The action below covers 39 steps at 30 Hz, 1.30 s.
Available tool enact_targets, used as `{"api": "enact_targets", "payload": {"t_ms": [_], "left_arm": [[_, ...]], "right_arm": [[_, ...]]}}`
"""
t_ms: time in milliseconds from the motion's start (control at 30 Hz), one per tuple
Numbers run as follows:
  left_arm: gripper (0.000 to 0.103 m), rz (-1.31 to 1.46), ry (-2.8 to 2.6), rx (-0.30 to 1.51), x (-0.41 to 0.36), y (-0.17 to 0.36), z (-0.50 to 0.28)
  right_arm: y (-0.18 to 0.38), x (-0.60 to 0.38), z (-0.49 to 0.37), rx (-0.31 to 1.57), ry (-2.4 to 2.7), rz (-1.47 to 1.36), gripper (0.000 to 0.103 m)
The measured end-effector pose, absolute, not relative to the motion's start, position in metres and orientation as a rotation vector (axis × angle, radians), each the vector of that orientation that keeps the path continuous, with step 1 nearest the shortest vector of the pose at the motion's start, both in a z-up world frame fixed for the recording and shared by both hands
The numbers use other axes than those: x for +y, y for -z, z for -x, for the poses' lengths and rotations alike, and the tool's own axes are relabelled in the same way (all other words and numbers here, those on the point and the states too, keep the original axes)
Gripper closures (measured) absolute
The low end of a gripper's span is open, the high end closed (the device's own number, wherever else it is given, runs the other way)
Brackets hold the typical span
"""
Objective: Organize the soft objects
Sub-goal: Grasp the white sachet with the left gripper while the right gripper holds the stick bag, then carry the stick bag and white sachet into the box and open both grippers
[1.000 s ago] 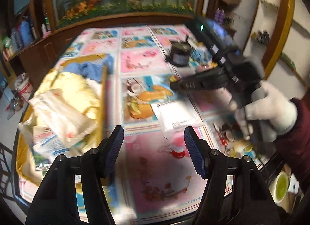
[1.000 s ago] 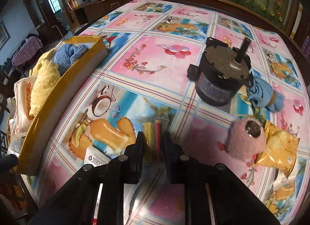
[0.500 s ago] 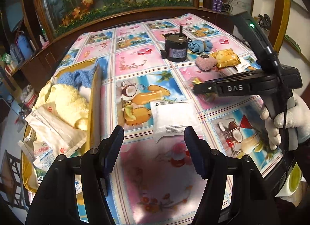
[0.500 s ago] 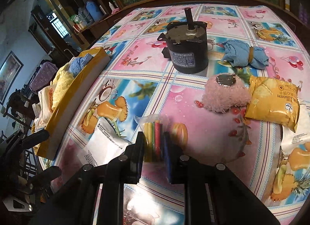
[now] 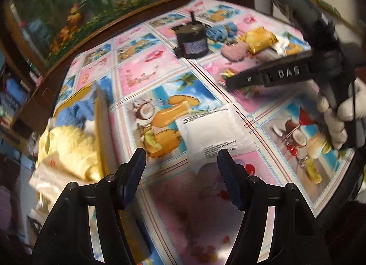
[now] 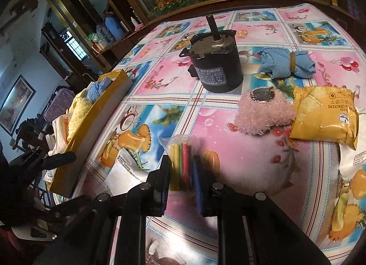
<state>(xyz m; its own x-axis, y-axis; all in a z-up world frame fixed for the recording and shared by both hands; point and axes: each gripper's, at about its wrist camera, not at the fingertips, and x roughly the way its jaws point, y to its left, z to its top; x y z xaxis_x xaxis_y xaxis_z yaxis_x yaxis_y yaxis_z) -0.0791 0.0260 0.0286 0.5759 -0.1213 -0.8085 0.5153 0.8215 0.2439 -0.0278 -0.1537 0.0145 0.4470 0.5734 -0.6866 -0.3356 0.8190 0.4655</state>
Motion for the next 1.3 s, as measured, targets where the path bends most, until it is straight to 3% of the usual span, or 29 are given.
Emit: {"api": "enact_targets", "payload": {"t_ms": [300, 400, 500, 1000, 1067, 1100, 1300], "left_arm": [[0.038, -0.489, 0.565, 0.933, 0.001, -0.017, 0.035], [0.024, -0.490, 0.616, 0.971, -0.007, -0.014, 0.035], [0.024, -0.441, 0.714, 1.052, -0.010, -0.009, 0.038], [0.015, -0.335, 0.616, 0.943, -0.043, -0.005, 0.058], [0.025, -0.329, 0.625, 0.923, -0.048, -0.005, 0.059], [0.044, -0.324, 0.632, 0.918, -0.049, -0.009, 0.061], [0.048, -0.209, 0.626, 0.947, -0.027, -0.018, 0.072]], "right_arm": [[-0.012, -0.160, 0.026, 0.960, -0.594, -0.319, 0.086], [-0.011, -0.161, 0.025, 0.964, -0.601, -0.328, 0.086], [-0.011, -0.163, 0.026, 0.966, -0.605, -0.334, 0.086], [-0.006, -0.177, 0.021, 0.984, -0.625, -0.441, 0.085], [-0.006, -0.177, 0.020, 0.979, -0.621, -0.444, 0.085], [-0.007, -0.177, 0.020, 0.973, -0.617, -0.437, 0.085], [-0.016, -0.155, 0.029, 0.938, -0.603, -0.288, 0.086]]}}
